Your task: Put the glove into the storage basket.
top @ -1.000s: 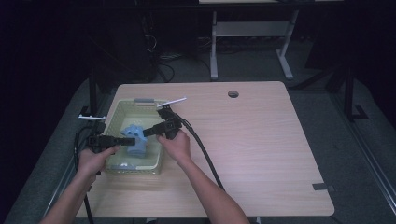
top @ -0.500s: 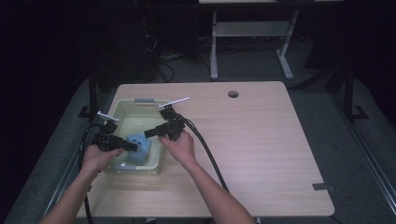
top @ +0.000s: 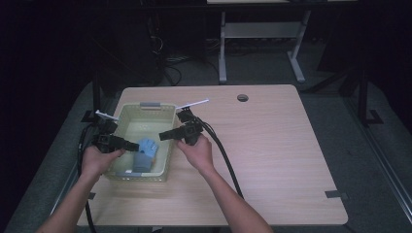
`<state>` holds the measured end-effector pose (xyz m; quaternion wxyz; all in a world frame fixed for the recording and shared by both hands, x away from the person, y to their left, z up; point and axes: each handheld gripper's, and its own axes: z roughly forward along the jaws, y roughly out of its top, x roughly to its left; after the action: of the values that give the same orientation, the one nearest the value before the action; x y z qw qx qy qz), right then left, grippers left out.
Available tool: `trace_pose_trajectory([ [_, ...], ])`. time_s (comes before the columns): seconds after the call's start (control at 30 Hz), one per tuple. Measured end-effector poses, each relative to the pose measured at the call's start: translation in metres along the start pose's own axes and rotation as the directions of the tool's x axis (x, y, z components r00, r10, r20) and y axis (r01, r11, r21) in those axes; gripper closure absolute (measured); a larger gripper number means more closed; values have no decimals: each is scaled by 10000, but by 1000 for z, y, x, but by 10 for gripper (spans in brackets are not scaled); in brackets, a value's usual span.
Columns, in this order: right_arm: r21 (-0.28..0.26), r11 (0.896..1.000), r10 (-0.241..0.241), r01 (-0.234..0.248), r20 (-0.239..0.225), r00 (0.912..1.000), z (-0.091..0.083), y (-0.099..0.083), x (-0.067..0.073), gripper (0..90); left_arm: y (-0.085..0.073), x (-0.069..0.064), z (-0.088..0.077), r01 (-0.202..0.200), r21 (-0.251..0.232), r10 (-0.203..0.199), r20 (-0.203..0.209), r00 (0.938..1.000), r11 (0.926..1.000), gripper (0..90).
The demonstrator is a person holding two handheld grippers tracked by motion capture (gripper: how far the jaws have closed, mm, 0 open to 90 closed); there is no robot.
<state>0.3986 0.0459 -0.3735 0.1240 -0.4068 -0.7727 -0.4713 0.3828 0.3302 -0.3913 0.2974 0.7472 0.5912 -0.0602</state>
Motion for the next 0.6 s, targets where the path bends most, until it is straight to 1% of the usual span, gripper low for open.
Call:
trace_pose_trajectory([
  [0.03,-26,10000,87,-87,19,10000,-3,-2,-2,661,1,-1,7,-49,208,50,-38,10000,9998,733],
  [0.07,-26,10000,87,-87,19,10000,-3,-2,-2,661,1,-1,7,-49,208,50,-38,10000,9998,732],
  [0.1,-49,10000,71,-71,0,10000,-7,-4,-4,661,3,-3,14,47,329,-41,-201,9998,9994,733],
  [0.13,-33,9999,138,-138,-10,9999,-8,-4,-4,661,5,-2,17,138,367,-131,-193,9997,9992,734],
  [0.2,-84,9999,82,-82,26,10000,-12,-5,-4,661,7,-1,21,112,544,-91,-378,9992,9985,739],
  [0.23,-123,9999,-21,22,39,10000,-13,-6,-5,661,8,0,23,33,712,5,-530,9986,9975,738],
  [0.27,-175,9998,-99,100,23,9999,-15,-6,-6,660,8,0,25,99,835,-51,-573,9983,9965,736],
  [0.3,-195,9998,-76,76,24,10000,-17,-7,-6,659,9,0,28,57,1060,20,-723,9974,9944,732],
  [0.33,-194,9998,-41,41,8,10000,-18,-7,-6,659,9,0,28,57,1060,20,-723,9974,9944,730],
  [0.37,-180,9998,-46,47,20,10000,-19,-8,-7,657,9,1,32,61,1266,57,-927,9957,9919,727],
  [0.4,-180,9998,-46,47,20,10000,-19,-8,-7,657,9,1,37,167,1474,-7,-1078,9942,9889,727],
  [0.47,-148,9999,5,-5,22,10000,-21,-10,-9,655,10,1,40,153,1536,14,-1079,9942,9880,722],
  [0.5,-105,9999,-78,79,116,9999,-22,-11,-10,652,11,-1,39,85,1518,79,-1071,9942,9884,715],
  [0.57,-102,9999,-126,128,121,9998,-23,-12,-11,649,11,-1,38,69,1458,85,-1044,9945,9893,704],
  [0.6,-165,9998,-60,62,98,9999,-26,-13,-13,647,12,-3,36,56,1318,78,-1010,9949,9913,697],
])
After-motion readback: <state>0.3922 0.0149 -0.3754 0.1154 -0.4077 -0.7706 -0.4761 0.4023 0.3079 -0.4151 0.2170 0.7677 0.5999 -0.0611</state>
